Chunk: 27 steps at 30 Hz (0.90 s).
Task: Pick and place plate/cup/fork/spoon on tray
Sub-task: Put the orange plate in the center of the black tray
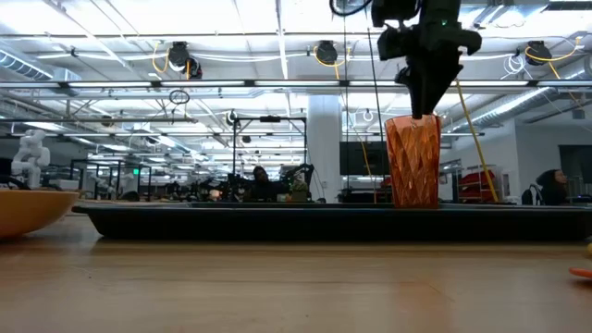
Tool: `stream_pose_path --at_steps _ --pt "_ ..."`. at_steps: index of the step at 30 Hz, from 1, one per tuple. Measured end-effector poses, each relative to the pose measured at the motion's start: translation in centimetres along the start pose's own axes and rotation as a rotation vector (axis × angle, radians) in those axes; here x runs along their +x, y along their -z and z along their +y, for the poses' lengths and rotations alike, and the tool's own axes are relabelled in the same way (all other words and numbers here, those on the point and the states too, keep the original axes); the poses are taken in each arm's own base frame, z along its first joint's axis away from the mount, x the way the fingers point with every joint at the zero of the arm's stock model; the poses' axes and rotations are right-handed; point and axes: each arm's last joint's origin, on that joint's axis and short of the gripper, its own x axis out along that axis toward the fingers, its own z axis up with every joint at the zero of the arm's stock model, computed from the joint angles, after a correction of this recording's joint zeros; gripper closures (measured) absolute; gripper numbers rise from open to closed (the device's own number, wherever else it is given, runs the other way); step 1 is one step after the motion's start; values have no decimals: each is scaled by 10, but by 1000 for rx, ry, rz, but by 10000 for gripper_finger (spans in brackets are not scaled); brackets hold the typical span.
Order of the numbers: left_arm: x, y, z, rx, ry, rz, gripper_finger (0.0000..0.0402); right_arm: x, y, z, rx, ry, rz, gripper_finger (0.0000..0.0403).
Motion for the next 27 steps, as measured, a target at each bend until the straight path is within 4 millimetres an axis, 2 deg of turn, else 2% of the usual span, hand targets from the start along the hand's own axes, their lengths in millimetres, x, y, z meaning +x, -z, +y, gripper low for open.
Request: stream_pose_path --at_steps 6,14,18,21,27 --pt "-3 0 -4 -48 17 -3 371 -29 8 14 42 127 -124 218" --pt "-23 8 -35 -64 131 24 371 -61 14 57 130 168 -362 214" --pt "-35 16 -55 -69 147 78 371 -57 10 81 101 186 -474 214" --pt "-40 14 -71 -90 168 110 371 -45 8 99 50 193 -522 214" --pt "-42 13 -100 -67 142 297 371 -20 10 130 -32 170 -612 214"
